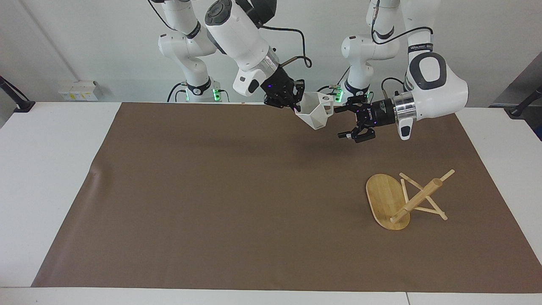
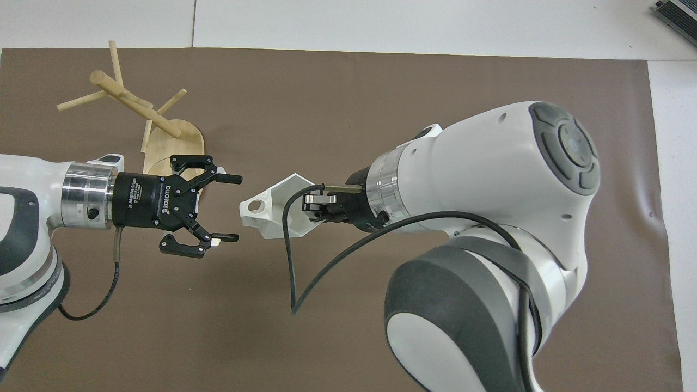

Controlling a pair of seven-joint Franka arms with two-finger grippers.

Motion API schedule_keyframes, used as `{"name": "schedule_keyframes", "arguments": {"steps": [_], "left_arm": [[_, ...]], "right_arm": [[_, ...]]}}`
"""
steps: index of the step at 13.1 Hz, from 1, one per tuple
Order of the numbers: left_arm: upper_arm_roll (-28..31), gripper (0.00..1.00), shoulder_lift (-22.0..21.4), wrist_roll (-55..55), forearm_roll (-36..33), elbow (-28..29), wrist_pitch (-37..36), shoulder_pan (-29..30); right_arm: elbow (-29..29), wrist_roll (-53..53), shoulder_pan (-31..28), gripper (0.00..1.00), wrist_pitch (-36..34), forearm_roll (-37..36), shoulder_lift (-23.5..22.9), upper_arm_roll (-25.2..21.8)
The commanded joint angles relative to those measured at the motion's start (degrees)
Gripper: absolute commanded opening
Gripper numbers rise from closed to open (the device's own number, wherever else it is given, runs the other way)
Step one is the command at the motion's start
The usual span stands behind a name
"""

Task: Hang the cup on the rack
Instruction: 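Close the left gripper on the cup body near the right gripper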

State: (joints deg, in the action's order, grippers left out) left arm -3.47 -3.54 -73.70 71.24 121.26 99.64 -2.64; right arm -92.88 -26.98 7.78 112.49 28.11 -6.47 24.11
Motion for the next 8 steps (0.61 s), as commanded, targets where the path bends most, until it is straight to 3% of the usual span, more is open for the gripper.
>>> {"name": "schedule_keyframes", "arguments": {"steps": [1,8], "left_arm": [[0.4,1.0,-2.1,0.3,1.5,2.6,3.4,-3.3],[0.4,1.0,-2.2,0.4,2.9,2.7,5.5,-6.7]], "right_arm": [[-1.0,-0.7,-0.5,0.0,0.8,1.5,1.1,0.1],[-1.0,-0.7,-0.5,0.0,0.8,1.5,1.1,0.1]]}}
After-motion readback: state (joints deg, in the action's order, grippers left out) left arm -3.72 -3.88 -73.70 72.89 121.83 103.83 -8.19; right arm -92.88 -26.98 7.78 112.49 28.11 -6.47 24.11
